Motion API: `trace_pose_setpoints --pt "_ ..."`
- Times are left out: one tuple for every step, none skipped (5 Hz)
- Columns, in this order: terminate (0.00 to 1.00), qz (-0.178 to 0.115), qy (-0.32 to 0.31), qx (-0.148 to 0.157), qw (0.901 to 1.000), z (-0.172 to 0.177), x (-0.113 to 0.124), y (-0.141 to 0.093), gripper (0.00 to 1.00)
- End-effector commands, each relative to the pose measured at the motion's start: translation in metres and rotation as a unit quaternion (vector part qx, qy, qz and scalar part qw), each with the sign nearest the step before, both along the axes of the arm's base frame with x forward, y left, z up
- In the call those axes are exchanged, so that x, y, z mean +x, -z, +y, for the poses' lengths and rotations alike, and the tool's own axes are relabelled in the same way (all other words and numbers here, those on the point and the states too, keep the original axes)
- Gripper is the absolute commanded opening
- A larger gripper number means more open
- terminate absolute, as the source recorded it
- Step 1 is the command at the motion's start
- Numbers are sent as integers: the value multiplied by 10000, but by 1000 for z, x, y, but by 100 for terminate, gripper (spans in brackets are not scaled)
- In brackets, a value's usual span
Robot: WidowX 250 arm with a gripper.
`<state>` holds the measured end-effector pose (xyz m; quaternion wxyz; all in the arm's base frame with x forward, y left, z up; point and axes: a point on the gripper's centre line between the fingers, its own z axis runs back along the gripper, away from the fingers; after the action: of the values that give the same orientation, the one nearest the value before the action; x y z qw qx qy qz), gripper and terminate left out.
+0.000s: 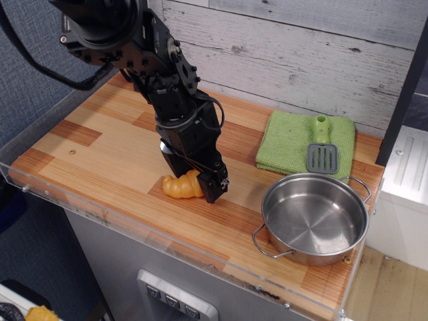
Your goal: Move the croissant to the middle of the counter.
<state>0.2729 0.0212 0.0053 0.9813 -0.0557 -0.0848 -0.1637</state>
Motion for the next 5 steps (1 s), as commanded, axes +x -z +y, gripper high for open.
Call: trace_pose_setpoints --pt "0 124 -673 -469 9966 24 6 -33 100" --pt "0 -349 -1010 -559 9927 29 11 -83 100" --pt "0 -684 -1213 -729 9876 24 10 -124 100" --pt "0 -917 -1221 -796 9850 18 10 -154 100" --pt "0 -1196 -1244 -999 9799 16 9 -173 100"
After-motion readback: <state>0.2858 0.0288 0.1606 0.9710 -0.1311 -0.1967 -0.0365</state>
